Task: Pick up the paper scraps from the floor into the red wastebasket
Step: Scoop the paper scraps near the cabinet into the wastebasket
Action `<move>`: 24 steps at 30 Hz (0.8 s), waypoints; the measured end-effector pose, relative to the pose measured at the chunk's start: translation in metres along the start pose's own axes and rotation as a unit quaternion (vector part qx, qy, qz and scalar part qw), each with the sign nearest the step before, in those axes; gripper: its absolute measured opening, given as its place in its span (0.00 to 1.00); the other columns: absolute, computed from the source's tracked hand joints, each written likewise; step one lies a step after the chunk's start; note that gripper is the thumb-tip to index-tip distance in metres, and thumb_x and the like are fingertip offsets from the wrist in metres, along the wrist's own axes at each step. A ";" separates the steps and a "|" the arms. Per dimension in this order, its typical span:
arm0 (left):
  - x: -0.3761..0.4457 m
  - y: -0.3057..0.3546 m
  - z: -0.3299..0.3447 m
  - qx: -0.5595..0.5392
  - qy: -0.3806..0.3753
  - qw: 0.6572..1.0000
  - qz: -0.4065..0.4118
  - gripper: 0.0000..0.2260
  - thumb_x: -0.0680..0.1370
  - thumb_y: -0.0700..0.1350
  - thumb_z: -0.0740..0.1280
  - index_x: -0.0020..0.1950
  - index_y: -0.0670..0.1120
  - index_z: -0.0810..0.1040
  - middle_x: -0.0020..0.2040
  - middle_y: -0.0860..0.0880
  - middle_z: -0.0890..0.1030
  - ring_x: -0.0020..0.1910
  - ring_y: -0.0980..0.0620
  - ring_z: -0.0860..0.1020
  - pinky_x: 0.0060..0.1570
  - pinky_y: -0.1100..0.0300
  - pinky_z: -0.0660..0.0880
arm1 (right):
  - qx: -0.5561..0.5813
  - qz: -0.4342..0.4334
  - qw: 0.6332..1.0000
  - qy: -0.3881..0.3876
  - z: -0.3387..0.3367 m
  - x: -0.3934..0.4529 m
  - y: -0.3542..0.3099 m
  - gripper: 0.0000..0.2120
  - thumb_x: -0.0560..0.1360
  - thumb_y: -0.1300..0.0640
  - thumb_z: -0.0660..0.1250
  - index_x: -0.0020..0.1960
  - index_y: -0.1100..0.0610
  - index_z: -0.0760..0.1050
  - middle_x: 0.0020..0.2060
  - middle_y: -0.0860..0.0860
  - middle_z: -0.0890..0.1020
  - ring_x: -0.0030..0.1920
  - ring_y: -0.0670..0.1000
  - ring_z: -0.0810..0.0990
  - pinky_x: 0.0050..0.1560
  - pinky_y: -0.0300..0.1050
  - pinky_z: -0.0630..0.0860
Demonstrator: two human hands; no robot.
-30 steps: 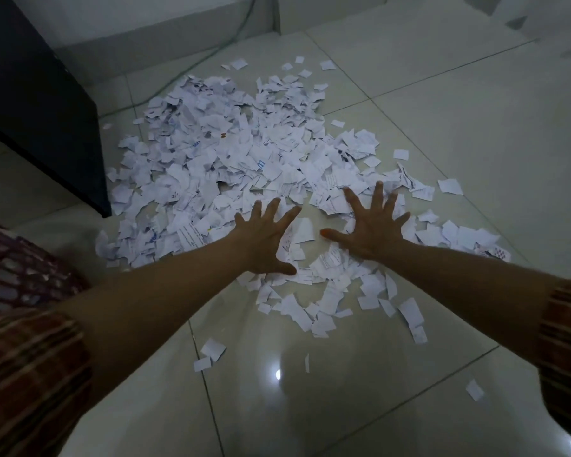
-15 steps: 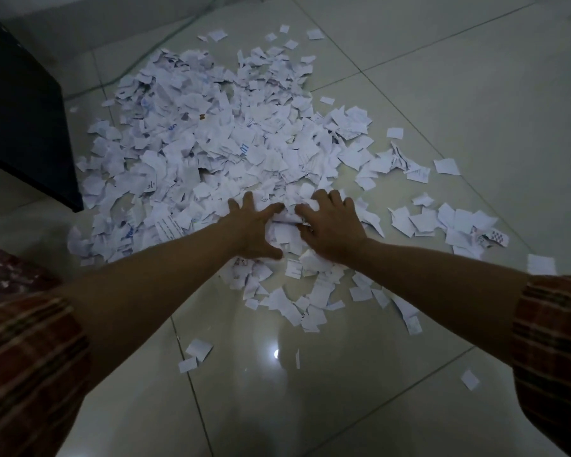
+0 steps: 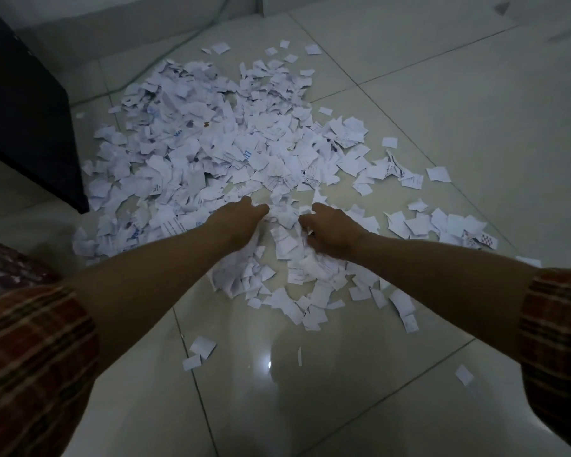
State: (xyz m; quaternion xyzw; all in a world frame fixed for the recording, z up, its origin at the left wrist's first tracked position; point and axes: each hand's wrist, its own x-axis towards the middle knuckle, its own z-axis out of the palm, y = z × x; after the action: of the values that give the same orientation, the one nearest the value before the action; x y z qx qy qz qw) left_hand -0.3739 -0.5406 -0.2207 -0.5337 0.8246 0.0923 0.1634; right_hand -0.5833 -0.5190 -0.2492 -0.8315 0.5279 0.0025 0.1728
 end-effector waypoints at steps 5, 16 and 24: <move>-0.017 -0.010 -0.019 0.009 0.008 1.000 0.007 0.13 0.78 0.35 0.61 0.61 0.44 0.68 0.56 0.41 0.71 0.49 0.41 0.75 0.40 0.54 0.68 | -0.011 -0.021 1.000 -0.014 -0.009 -0.002 -0.013 0.07 0.73 0.61 0.65 0.51 0.61 0.76 0.48 0.60 0.75 0.48 0.63 0.76 0.46 0.50 0.72; -0.082 -0.039 -0.085 0.023 0.107 0.993 0.033 0.11 0.79 0.37 0.59 0.61 0.45 0.69 0.55 0.42 0.72 0.46 0.44 0.72 0.40 0.54 0.66 | -0.031 -0.152 0.983 0.102 -0.068 0.007 -0.087 0.06 0.69 0.67 0.68 0.45 0.62 0.75 0.42 0.59 0.75 0.41 0.60 0.75 0.37 0.51 0.72; -0.135 -0.081 -0.146 0.005 0.211 0.977 -0.006 0.09 0.77 0.38 0.63 0.57 0.45 0.70 0.51 0.42 0.72 0.45 0.44 0.72 0.40 0.53 0.67 | -0.052 -0.192 0.963 0.179 -0.123 0.023 -0.156 0.08 0.66 0.66 0.71 0.44 0.63 0.75 0.40 0.61 0.76 0.40 0.62 0.76 0.36 0.46 0.68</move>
State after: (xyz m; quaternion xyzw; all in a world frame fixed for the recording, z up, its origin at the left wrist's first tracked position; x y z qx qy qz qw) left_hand -0.2746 -0.5067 -0.0334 -0.5454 0.8376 -0.0280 -0.0109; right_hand -0.4573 -0.5152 -0.0938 -0.9120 0.3797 -0.1523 0.0290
